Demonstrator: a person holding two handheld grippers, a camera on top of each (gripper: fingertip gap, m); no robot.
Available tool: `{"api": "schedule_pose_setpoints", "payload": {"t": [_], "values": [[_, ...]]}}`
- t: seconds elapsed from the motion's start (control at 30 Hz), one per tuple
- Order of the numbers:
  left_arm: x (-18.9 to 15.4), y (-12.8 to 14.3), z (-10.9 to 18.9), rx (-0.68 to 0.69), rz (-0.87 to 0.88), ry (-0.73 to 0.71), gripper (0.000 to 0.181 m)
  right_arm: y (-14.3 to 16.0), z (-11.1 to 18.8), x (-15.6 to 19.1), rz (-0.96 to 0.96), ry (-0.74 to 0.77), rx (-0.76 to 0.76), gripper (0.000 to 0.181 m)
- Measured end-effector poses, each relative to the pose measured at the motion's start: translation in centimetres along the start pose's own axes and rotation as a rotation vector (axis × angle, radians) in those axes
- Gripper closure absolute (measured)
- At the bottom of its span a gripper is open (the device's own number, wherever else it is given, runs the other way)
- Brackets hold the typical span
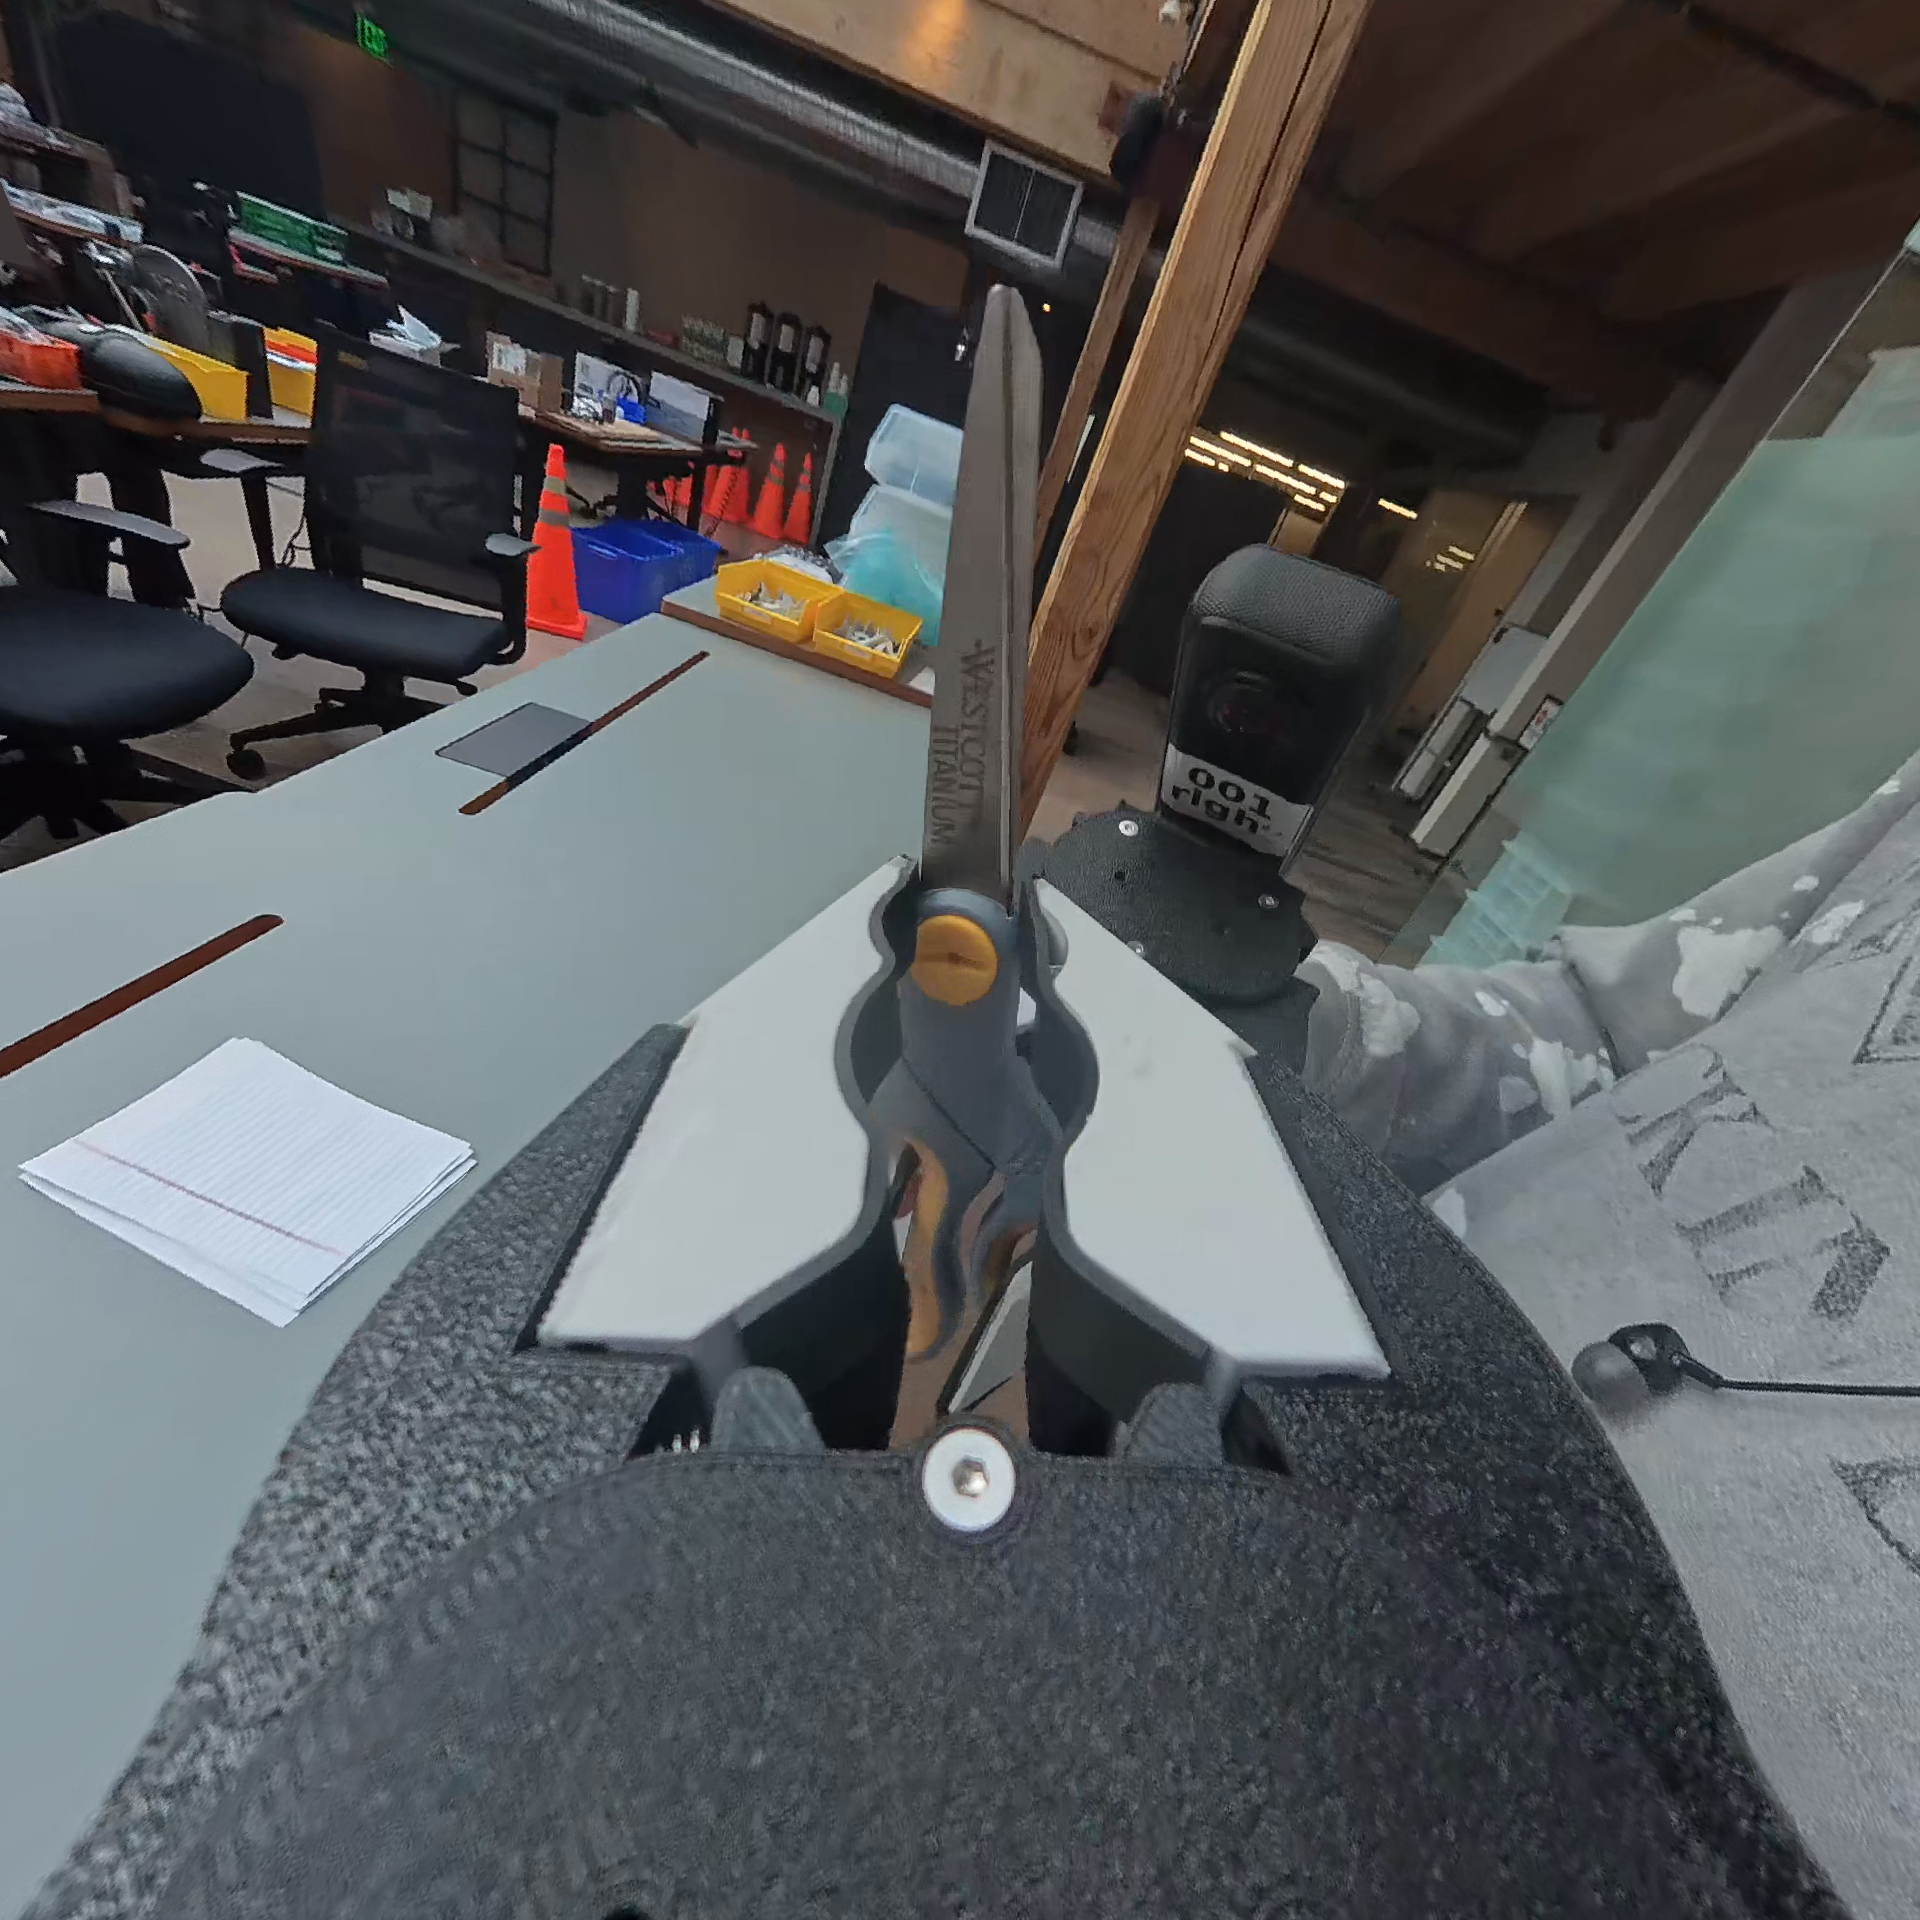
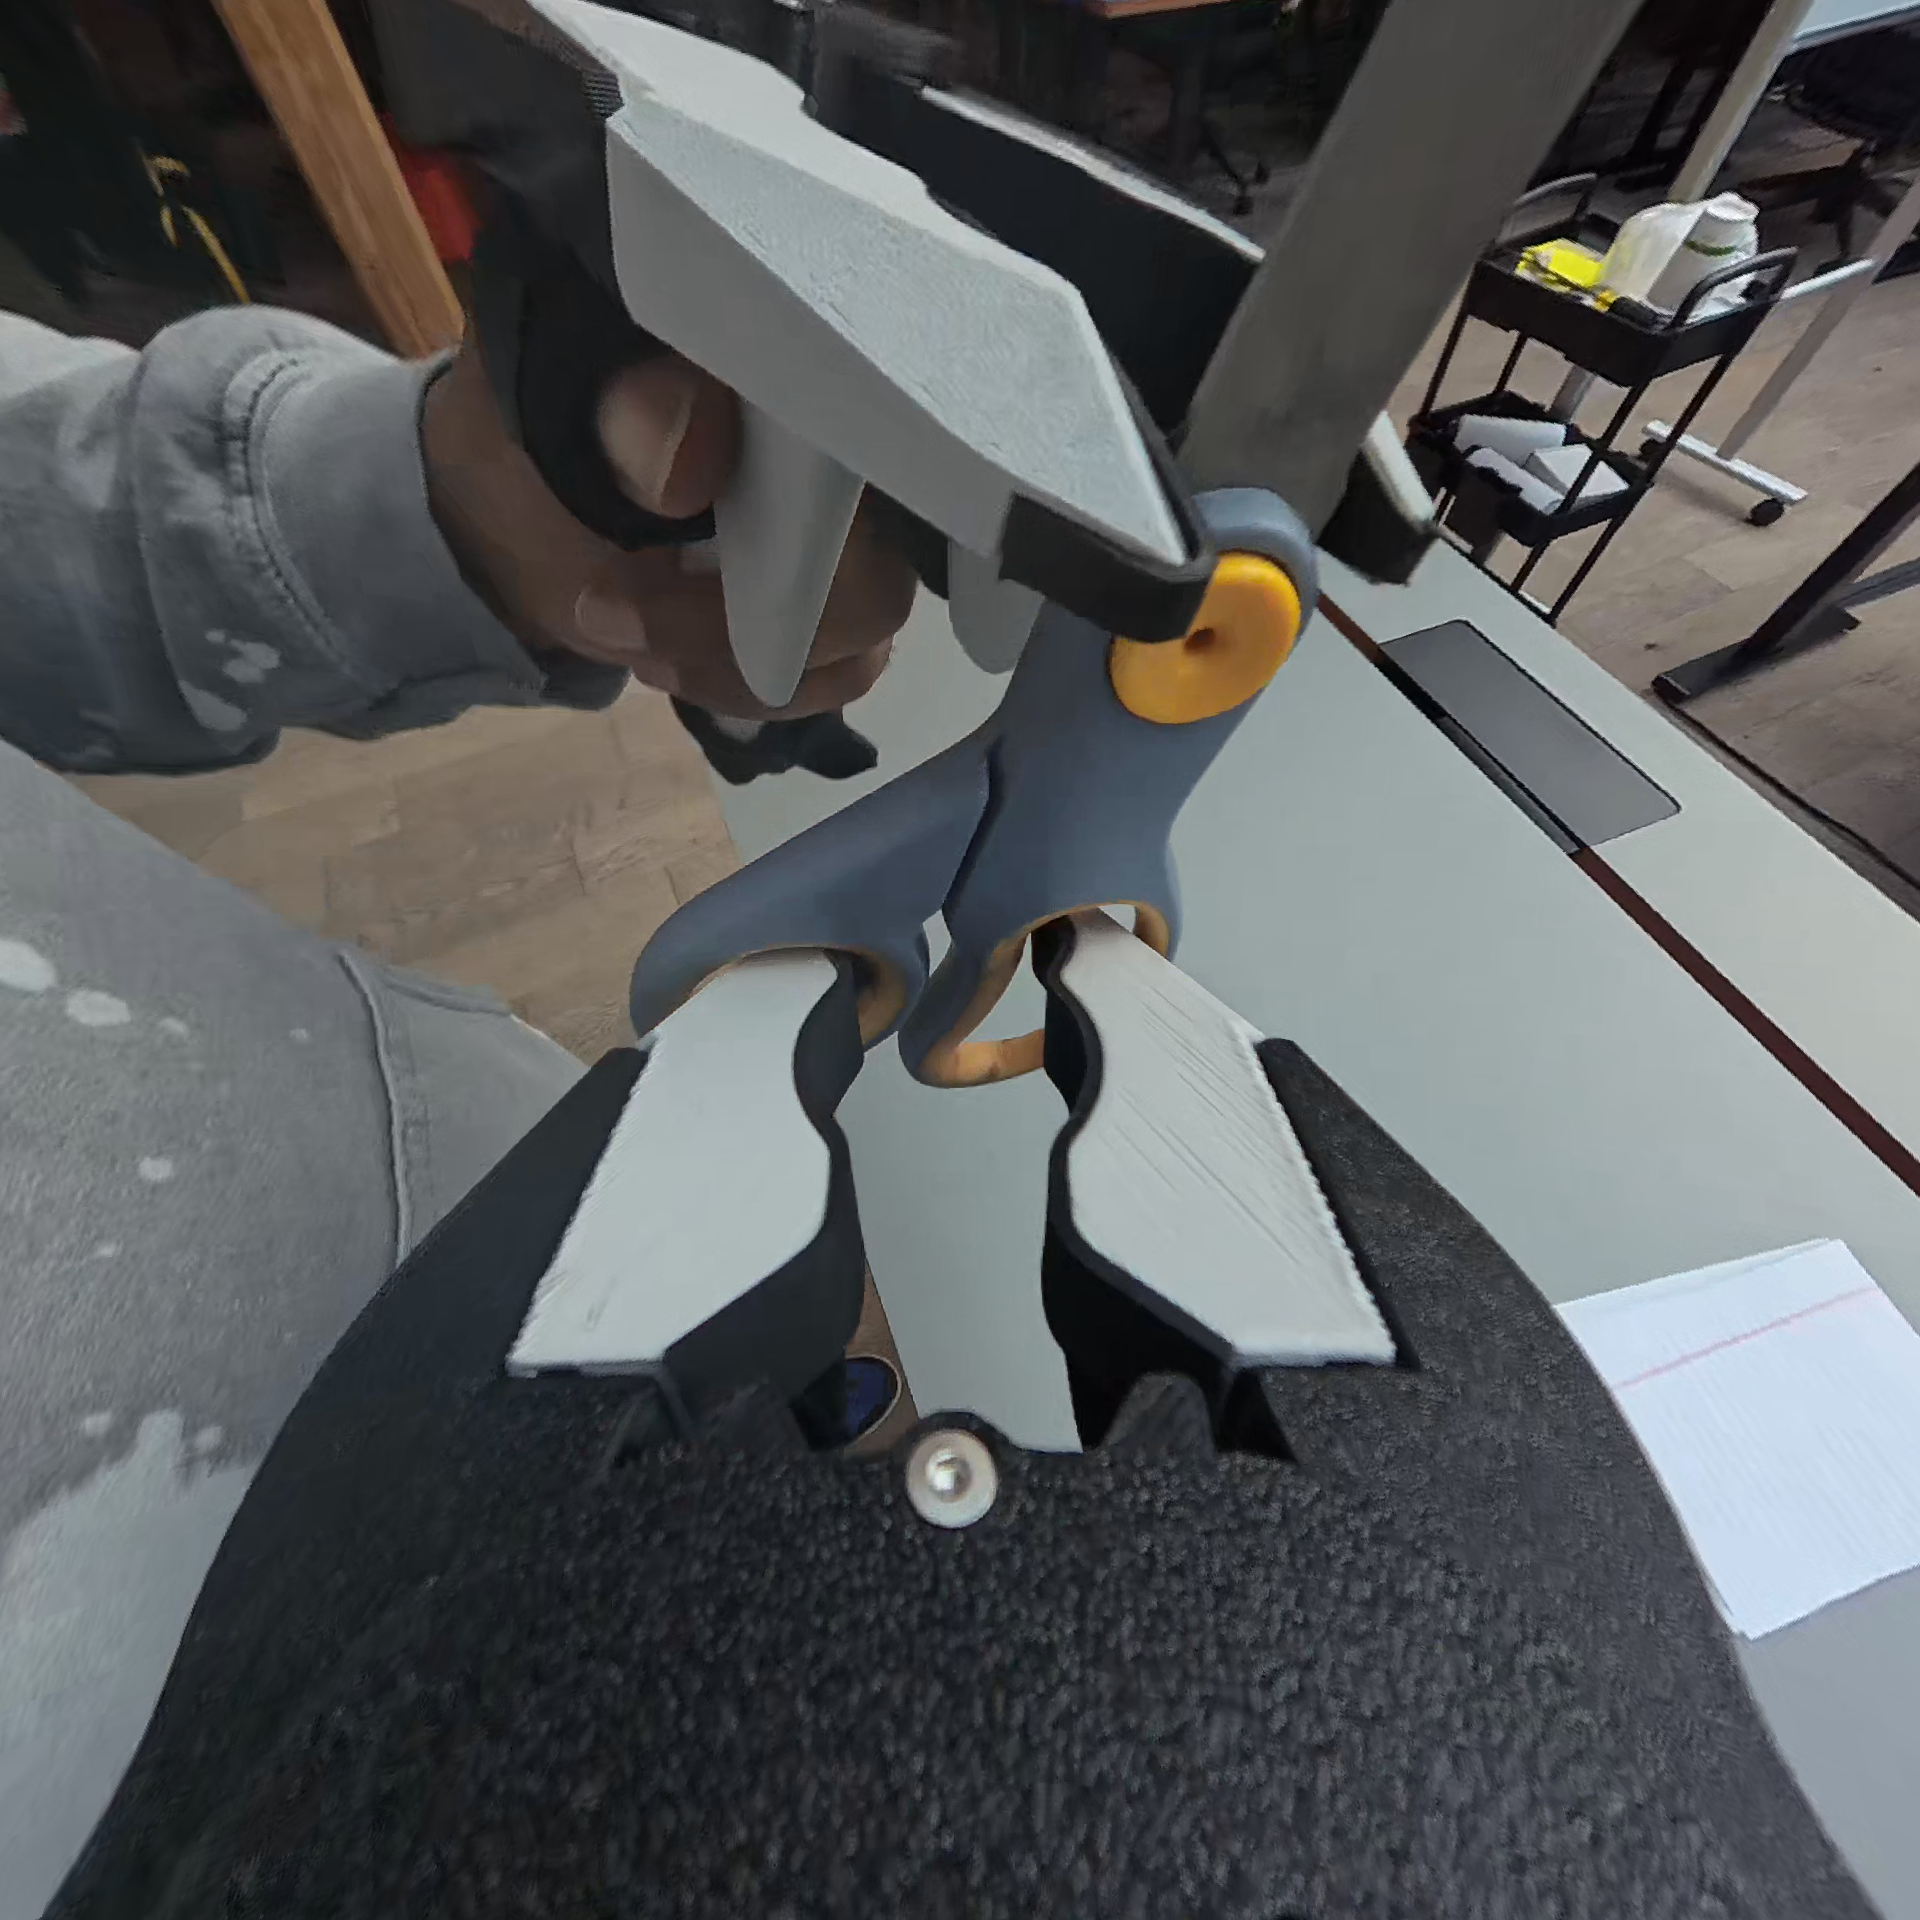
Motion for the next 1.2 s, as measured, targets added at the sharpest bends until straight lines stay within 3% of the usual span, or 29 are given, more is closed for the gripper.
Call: {"api": "schedule_pose_setpoints", "payload": {"t": [0.17,0.4,0.6,0.77,0.97,1.2], "values": [[-0.6,-0.1,-0.4,-0.102,0.006,0.047,0.167,-0.7,-0.7,0.8,-0.081,-0.049,-0.143,0.15],[-1.3,-1.2,-0.8,-0.035,-0.058,0.059,0.166,0.5,-0.5,0.7,-0.098,-0.116,-0.305,0.161],[-0.3,-0.2,1.4,0.118,-0.019,0.054,0.137,1.9,1.8,-0.7,-0.09,-0.097,-0.254,0.162],[-0.4,1.8,0.3,0.253,-0.035,0.132,0.126,1.9,2.2,-0.8,0.027,-0.204,-0.111,0.162],[-0.7,1.8,-1.3,0.319,-0.129,0.183,0.142,1.5,1.5,-0.3,0.189,-0.22,0.122,0.162],[-0.7,2.0,-0.8,0.093,-0.136,0.152,0.157,0.3,0.6,0.1,0.133,-0.097,0.077,0.154]]}}
Point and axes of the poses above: each gripper's, where its closed fingertips meet, z back along the fingers, y out of its underside, x = y × z across the jaws, the point moved 10 cm from there along z, back along the fingers, and after that the axes turned 13 degrees about x, right-handed, at the moved point
